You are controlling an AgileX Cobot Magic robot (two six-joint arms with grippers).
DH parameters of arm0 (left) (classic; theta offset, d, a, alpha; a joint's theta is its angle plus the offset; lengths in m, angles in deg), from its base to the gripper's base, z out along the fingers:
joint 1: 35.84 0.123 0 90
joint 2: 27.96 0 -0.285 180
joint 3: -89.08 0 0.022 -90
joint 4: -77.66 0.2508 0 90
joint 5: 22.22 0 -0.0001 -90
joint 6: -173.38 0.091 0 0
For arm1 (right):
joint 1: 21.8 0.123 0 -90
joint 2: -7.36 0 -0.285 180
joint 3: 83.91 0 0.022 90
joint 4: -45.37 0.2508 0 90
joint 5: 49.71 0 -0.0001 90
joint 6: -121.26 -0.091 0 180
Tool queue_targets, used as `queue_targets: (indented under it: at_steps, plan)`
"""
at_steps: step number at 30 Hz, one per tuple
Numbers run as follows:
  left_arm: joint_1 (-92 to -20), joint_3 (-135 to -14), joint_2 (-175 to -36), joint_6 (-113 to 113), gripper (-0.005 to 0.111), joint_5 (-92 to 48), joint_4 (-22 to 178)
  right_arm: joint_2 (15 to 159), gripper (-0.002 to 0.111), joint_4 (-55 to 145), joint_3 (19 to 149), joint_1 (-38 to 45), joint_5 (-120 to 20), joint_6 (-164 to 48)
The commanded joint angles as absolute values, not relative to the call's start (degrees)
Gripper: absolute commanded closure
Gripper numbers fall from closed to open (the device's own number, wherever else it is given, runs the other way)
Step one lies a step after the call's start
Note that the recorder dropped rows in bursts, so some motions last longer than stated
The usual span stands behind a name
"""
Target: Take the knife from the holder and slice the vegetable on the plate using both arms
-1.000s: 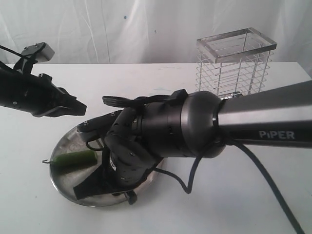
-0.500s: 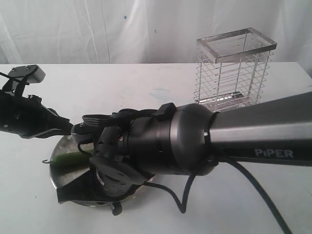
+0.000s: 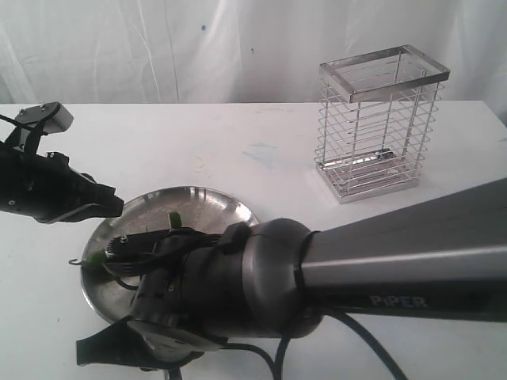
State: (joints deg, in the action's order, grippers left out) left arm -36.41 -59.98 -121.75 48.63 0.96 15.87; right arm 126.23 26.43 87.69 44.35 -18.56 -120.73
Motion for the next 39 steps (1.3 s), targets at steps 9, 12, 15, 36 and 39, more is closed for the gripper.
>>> queue_targets:
  at_steps: [9,12,15,36,39]
  plan:
    - [-36.6,-59.5,-121.1,48.6,0.107,2.8,13.5,126.2,0.108,24.4,87.4,44.4,-19.8,-122.6]
    - [-36.6,-59.5,-121.2,48.6,0.107,3.1,11.7,126.2,0.108,24.2,87.4,44.4,-19.8,-122.6]
    - [-36.6,-59.5,-122.6,49.1,0.107,3.3,7.4,126.2,0.108,23.9,87.4,44.4,-19.9,-122.6]
    - [-36.6,-63.1,-137.7,61.3,0.107,8.8,-5.0,126.2,0.108,23.9,87.4,44.4,-18.7,-122.6]
    - [-36.6,-63.1,-138.5,61.3,0.107,8.8,-5.1,126.2,0.108,23.9,87.4,44.4,-18.6,-122.6]
